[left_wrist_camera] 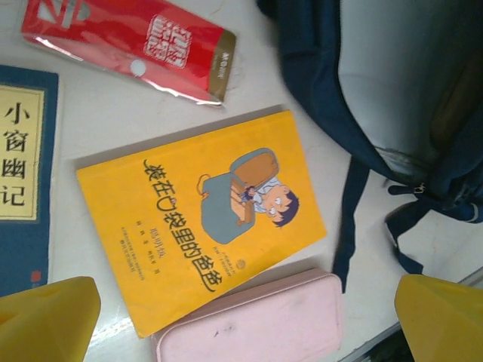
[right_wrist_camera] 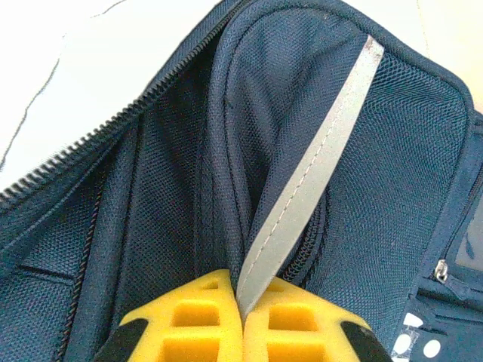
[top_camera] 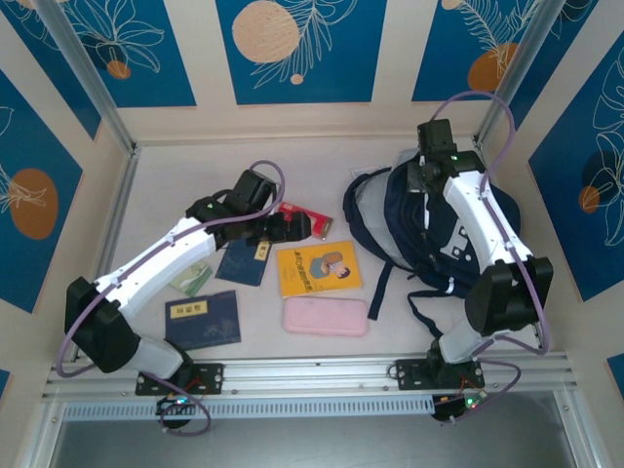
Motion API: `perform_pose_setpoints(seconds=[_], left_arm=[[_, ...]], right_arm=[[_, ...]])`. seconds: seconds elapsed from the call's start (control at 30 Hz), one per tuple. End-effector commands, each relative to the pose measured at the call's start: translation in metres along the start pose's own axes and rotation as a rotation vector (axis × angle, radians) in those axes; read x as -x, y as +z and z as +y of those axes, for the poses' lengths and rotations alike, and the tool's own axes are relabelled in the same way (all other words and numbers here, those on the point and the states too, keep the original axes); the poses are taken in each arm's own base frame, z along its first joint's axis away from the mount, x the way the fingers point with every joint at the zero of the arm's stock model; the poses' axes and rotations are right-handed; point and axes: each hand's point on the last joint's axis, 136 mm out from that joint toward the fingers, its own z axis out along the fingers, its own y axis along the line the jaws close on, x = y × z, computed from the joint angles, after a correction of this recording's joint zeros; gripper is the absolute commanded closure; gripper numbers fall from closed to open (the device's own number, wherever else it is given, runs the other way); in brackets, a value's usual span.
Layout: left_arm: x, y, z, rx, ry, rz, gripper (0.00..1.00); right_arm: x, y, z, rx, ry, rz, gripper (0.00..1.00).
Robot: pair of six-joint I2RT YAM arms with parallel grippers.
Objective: Pack the student bag
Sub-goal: Close the student bag at the middle-right of the table, then pick up the loose stationery at the center of the table.
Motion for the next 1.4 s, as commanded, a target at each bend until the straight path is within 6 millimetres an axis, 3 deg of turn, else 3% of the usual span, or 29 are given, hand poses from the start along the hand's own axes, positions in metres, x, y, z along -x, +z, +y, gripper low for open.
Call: perform_pose_setpoints(seconds=[0.0,0.03,0.1,0.2,0.3,0.37,0.57,0.7,0.83,1.1,1.37], left_arm=[[0.006,0.002,0.011,0.04,-0.007,0.009,0.0],[0.007,0.003,0.013,0.044,-0.012,0.011,0.0],[0.01,0.005,0.017,0.053,-0.025,0.015,0.0],[0.014,0.008,0.027,0.063,-0.046,0.023,0.0],[0.022,0.012,0.038,0.08,-0.053,0.021,0.02],[0.031,0.014,0.044,0.098,-0.047,0.013,0.03],[0.048,0.029,0.043,0.075,-0.055,0.028,0.09],[0.041,0.038,0.039,0.031,-0.103,0.057,0.11],[0.016,0.044,0.04,-0.007,-0.163,0.103,0.12],[-0.026,0.035,0.053,0.021,-0.172,0.159,0.12],[-0.035,0.024,0.054,0.017,-0.147,0.17,0.11]], right_arm=[[0.01,0.005,0.004,0.014,0.01,-0.028,0.92],[0.005,0.008,0.01,0.042,0.013,-0.004,0.77],[0.001,0.006,0.022,0.058,0.005,0.01,0.58],[0.01,-0.014,0.043,0.071,-0.044,-0.053,0.45],[0.017,-0.037,0.062,0.095,-0.072,-0.097,0.46],[0.014,-0.049,0.087,0.218,-0.05,-0.088,0.5],[-0.02,-0.052,0.171,0.671,0.202,0.155,0.54],[-0.048,-0.025,0.192,0.7,0.368,0.308,0.52],[-0.066,0.005,0.205,0.692,0.489,0.384,0.49],[-0.096,0.067,0.218,0.574,0.565,0.469,0.53],[-0.121,0.106,0.225,0.472,0.547,0.523,0.52]])
